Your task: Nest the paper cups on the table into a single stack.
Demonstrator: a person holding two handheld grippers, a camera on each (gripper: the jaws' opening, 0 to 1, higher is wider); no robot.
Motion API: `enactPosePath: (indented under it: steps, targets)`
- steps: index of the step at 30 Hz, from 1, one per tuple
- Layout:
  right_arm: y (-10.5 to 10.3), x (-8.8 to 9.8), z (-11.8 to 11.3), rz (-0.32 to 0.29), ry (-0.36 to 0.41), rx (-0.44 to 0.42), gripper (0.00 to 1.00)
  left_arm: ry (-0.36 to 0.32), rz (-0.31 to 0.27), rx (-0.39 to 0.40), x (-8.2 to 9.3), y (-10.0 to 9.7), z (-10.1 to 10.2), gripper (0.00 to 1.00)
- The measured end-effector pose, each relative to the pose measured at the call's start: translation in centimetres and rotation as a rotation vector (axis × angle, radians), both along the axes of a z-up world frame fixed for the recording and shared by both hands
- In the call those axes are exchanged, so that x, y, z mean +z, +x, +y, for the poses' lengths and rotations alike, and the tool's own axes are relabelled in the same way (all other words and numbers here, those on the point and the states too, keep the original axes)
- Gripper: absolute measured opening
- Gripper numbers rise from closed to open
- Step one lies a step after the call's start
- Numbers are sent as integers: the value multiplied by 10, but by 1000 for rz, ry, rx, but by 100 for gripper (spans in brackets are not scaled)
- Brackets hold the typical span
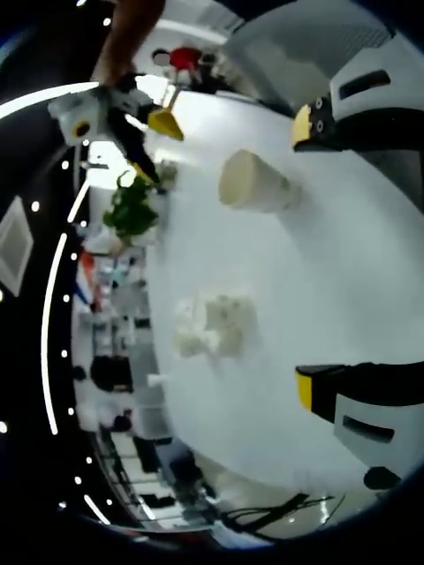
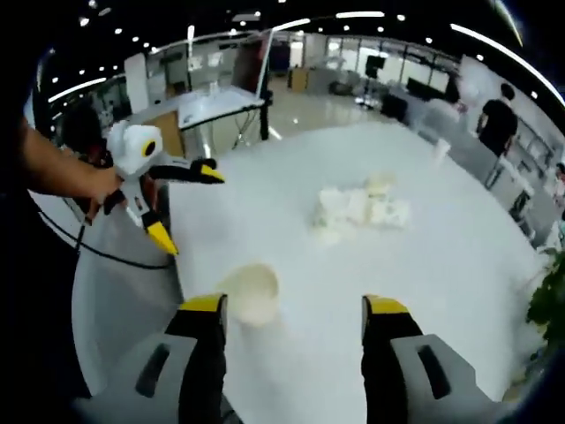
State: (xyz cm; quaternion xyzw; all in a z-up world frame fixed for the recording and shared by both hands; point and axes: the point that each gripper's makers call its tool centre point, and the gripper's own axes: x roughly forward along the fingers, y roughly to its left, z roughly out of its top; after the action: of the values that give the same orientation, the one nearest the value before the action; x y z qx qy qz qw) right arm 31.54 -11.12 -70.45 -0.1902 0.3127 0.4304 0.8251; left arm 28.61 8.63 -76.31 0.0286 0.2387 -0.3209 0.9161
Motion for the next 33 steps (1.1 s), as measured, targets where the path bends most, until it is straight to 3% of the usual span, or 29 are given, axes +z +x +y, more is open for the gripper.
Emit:
enactPosePath:
  steps: [3, 8, 14, 19, 27, 33]
  targets:
    - [1, -5, -13, -45, 89, -50, 71, -1, -1, -7, -1, -1, -3, 98]
    - [-6, -19, -39, -131, 117, -61, 80, 33, -23, -43, -2, -3, -6, 98]
    - [-11, -32, -68, -147, 183, -146, 90, 25, -46, -39, 3, -3, -6, 98]
    - [-17, -33, -79, -193, 239, -140, 100, 11, -50, 0, 6, 0, 0, 98]
    - [-25, -41, -95, -200, 257, -154, 100, 39, -53, -8, 4, -1, -3, 98]
    - [-28, -44, -93, -206, 292, -169, 100, 1, -54, -8, 10, 4, -2, 98]
